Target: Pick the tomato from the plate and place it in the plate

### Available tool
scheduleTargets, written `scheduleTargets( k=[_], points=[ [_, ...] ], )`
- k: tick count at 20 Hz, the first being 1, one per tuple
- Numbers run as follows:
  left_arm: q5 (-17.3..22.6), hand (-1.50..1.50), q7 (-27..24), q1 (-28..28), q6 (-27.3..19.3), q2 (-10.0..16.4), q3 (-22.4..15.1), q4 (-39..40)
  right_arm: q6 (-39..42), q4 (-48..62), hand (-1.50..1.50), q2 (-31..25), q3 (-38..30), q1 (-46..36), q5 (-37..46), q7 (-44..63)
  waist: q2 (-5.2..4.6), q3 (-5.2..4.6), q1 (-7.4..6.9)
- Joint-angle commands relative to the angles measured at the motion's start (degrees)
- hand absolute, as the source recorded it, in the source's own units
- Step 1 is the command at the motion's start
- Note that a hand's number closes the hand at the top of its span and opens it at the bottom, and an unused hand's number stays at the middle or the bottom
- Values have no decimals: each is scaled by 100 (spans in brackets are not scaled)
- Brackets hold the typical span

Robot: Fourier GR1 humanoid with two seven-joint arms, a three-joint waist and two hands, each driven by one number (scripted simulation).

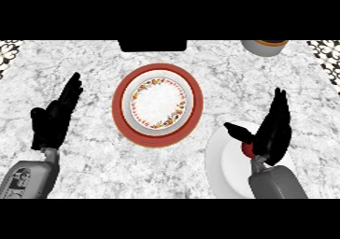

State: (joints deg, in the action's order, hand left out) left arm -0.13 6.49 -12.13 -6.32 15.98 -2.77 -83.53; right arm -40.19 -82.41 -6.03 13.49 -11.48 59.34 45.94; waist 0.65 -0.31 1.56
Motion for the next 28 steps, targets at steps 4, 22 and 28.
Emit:
scheduleTargets(
  k=[4,22,28],
  points=[
    [34,0,-11,64,91,78,71,43,2823,-1196,-150,-18,74,-3,147,1962,25,-4,38],
    [-1,0,-286,-273,275,-59,200,449,5157,-1826,-150,192,-1017,-77,-696,2616,-75,26,-145],
    [-96,0,-138,-150,246,-158,105,167,4785,-980,-150,377,-1228,206,-580,2086,-75,31,-177]
  ],
)
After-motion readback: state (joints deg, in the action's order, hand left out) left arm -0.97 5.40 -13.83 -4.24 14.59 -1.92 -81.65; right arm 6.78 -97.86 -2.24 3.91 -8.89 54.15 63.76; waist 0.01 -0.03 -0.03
